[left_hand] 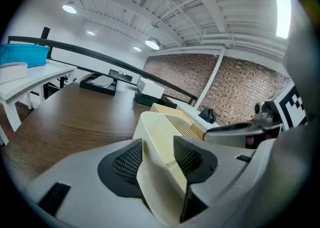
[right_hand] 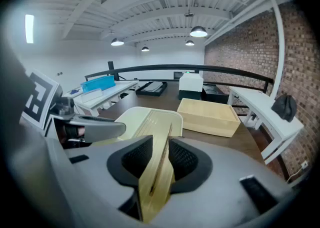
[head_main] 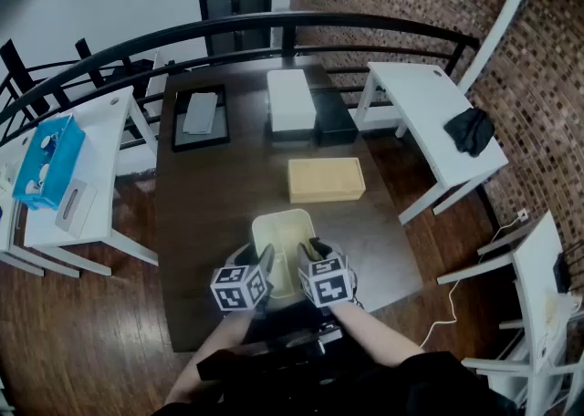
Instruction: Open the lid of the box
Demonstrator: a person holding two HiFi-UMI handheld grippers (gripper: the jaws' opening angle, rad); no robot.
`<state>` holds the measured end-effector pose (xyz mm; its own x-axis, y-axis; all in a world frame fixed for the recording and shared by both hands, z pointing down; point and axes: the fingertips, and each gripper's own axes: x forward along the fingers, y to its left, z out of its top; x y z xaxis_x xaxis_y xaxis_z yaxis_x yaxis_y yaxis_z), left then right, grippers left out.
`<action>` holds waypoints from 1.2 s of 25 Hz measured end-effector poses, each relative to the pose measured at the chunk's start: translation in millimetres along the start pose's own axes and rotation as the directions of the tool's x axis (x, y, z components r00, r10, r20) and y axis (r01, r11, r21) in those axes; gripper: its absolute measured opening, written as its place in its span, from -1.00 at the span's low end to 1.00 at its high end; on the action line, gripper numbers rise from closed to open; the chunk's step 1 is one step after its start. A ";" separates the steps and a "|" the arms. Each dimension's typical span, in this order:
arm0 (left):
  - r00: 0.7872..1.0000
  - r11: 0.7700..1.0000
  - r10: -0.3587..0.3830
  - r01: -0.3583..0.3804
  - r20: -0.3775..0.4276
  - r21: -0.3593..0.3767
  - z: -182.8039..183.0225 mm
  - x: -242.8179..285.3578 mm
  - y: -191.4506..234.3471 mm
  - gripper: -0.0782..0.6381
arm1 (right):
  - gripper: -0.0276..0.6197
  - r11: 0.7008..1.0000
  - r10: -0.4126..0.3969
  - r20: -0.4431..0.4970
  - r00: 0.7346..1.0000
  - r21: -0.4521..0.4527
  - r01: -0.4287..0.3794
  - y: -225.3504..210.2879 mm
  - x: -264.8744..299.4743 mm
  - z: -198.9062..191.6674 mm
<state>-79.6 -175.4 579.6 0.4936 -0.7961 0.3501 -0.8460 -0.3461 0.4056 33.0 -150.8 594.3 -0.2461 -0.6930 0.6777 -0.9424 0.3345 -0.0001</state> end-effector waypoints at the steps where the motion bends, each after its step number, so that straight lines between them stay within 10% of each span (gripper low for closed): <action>1: 1.000 1.000 -0.005 0.005 0.001 -0.012 -0.2 -0.1 0.0 -0.27 | -0.61 1.000 -0.028 0.002 1.000 -0.004 0.028 -2.6 0.8 -0.2; 16: 1.000 1.000 0.001 0.000 -0.029 0.017 0.1 1.9 0.0 -0.26 | -0.87 0.990 -0.106 0.221 0.970 0.118 0.081 -41.6 -38.0 52.7; 30: 0.997 0.996 0.063 -0.066 -0.052 -0.055 -3.5 -1.8 6.1 -0.26 | -0.86 0.970 -0.219 -0.072 0.973 0.090 0.225 -173.2 53.1 -99.3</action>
<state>-84.9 -174.3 584.4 0.4489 -0.7896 0.4184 -0.8644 -0.2652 0.4271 205.7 -182.0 703.3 -0.0166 -0.7020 0.7120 -0.9901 0.1111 0.0864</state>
